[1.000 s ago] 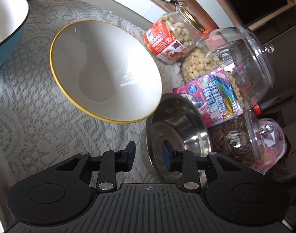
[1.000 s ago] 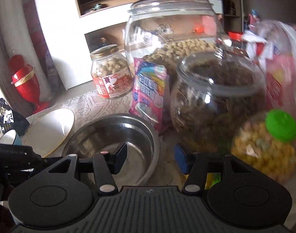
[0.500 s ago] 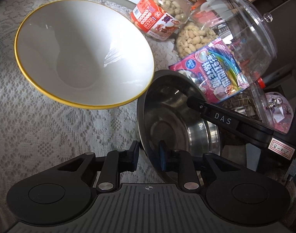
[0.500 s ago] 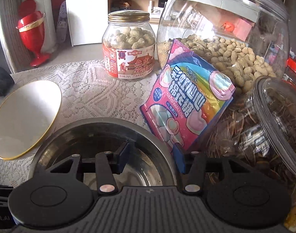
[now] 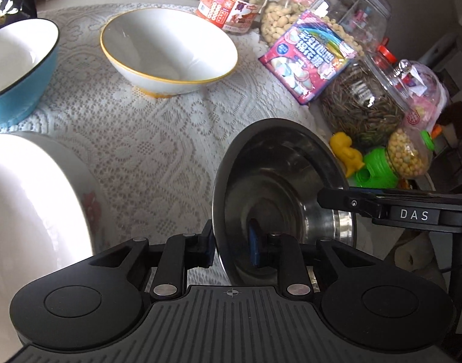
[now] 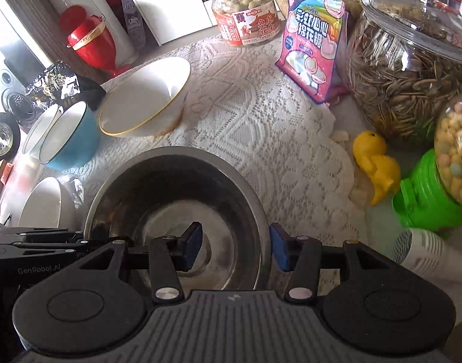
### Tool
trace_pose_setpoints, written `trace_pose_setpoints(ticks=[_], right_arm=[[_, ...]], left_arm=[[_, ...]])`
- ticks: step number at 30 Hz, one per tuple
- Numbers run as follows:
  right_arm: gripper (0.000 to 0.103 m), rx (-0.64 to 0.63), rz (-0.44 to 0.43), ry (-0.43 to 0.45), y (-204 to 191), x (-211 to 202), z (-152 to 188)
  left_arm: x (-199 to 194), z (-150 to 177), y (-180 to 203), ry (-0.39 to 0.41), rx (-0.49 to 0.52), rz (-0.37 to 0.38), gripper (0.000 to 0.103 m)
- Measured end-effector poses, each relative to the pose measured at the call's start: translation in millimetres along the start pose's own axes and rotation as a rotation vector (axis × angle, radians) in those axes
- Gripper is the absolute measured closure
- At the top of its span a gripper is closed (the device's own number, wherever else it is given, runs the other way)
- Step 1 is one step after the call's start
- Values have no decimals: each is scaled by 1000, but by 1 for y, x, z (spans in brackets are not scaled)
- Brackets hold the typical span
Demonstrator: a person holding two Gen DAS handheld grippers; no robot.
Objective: Organize plates and bowls
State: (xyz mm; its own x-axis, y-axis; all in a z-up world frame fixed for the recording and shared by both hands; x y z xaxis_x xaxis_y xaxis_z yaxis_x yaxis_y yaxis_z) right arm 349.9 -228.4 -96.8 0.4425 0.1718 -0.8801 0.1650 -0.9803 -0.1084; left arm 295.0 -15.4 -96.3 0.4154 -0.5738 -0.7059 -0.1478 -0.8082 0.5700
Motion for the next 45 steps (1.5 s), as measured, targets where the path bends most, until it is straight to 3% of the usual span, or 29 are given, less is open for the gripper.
trace_pose_setpoints(ticks=[3, 6, 13, 16, 21, 26, 32, 38, 45], right_arm=[[54, -17, -3, 20, -13, -21, 3], [54, -65, -29, 69, -36, -45, -4], [52, -211, -157, 185, -134, -87, -22], [52, -266, -196, 164, -179, -80, -22], [52, -321, -206, 64, -223, -47, -16], [52, -320, -201, -22, -234, -20, -10], [52, -304, -190, -49, -233, -7, -13], [52, -300, -171, -38, -232, -4, -16], [52, -317, -131, -22, -225, -1, -8]], left_arm=[[-23, 4, 1, 7, -7, 20, 79], [-60, 4, -3, 69, -15, 27, 79], [-158, 12, -39, 218, -88, -35, 76], [-186, 25, -66, 246, -143, -80, 74], [-196, 37, -101, 272, -202, -126, 73], [-189, 36, -128, 282, -207, -123, 73], [-181, 36, -144, 289, -203, -117, 77], [-186, 38, -146, 303, -201, -86, 77], [-209, 37, -143, 371, -166, -139, 77]])
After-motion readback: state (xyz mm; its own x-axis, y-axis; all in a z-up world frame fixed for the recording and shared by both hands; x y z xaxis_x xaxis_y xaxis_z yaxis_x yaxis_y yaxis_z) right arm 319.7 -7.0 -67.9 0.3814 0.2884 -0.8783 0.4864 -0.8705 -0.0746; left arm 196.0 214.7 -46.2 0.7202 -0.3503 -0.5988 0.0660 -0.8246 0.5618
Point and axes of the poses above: each gripper's, at about its wrist camera, not at the fingertips, and x roughly the way its jaws point, y to its right, z to its underside, the point moved 5 cm from there along x, roughly the way its jaws point, and after that the axes turned 13 degrees about z, right-handed, at the moved point
